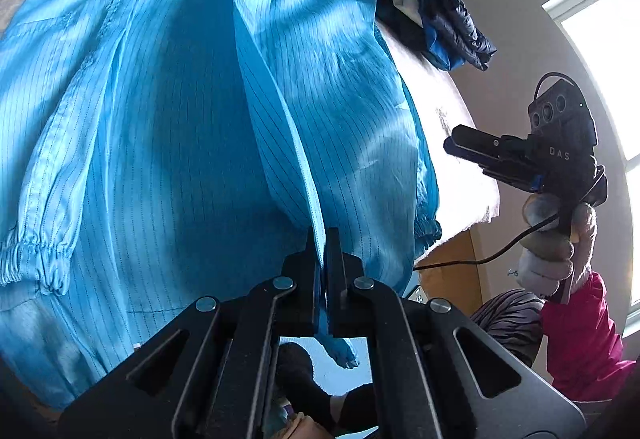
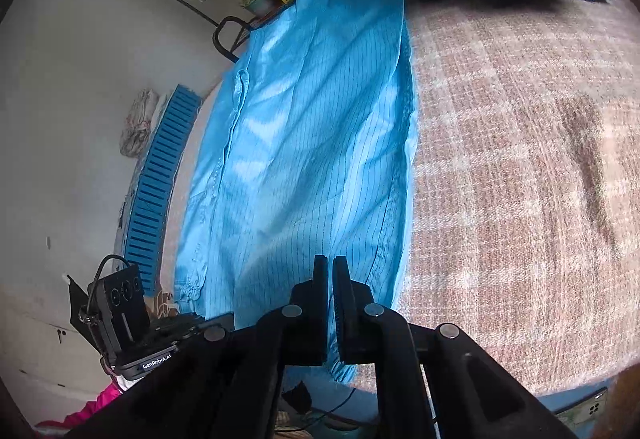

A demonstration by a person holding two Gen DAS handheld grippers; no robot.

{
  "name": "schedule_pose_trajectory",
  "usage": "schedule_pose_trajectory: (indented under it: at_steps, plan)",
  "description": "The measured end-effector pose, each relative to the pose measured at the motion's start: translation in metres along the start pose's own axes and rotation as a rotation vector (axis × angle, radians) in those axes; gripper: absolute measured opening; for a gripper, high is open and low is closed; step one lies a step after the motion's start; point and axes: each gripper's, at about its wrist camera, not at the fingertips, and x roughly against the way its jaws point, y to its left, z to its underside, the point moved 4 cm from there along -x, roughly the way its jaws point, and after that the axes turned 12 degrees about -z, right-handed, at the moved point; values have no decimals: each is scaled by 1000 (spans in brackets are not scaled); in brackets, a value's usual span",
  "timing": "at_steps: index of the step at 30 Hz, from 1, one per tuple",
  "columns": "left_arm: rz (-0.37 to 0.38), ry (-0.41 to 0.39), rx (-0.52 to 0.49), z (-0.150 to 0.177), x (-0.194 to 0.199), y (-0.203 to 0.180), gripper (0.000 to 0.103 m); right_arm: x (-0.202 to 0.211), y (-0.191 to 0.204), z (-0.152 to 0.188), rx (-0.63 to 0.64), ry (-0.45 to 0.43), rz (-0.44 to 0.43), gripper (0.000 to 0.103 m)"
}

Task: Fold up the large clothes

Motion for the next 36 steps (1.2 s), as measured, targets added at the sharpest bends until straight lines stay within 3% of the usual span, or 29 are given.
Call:
schedule_pose_trajectory:
  at_steps: [1, 2, 6, 8, 16, 23, 26, 29, 31, 32, 34, 36]
  plan:
    - [-4, -5, 11, -2, 2, 5, 0, -6, -1, 2, -1, 6, 2, 45]
    - [-6, -8, 23, -1, 4, 10, 0, -14, -1, 5, -1, 20, 2, 47]
    - [-12, 1, 51, -3, 2, 26, 0, -45, -3, 9, -9, 54, -32, 32]
    - [-6, 8, 63, -3, 0, 29, 0, -55, 0, 9, -14, 60, -61, 3]
    - [53, 1, 48, 0, 5, 12, 0, -9, 37, -6, 102, 55, 30, 0]
    - [-22, 36, -45, 18, -23, -3, 0, -27, -25, 3, 10, 109, 190, 0]
    - [-37, 30, -78, 18, -17, -7, 0, -28, -33, 0, -17, 103, 180, 0]
    - [-61, 2, -101, 16, 1, -6, 0, -17, -17, -5, 59, 103, 162, 0]
    - [-72, -31, -116, 14, 17, -4, 0, -7, -9, -8, 102, 115, 126, 7]
    - [-72, -46, -124, 13, 25, -4, 0, -3, -5, -11, 117, 108, 118, 20]
    - [-70, -83, -138, 11, 41, -7, 0, 5, -6, -20, 128, 71, 114, 34]
    - [-76, -125, -156, 6, 53, -12, 0, 8, -13, -32, 94, 30, 95, 34]
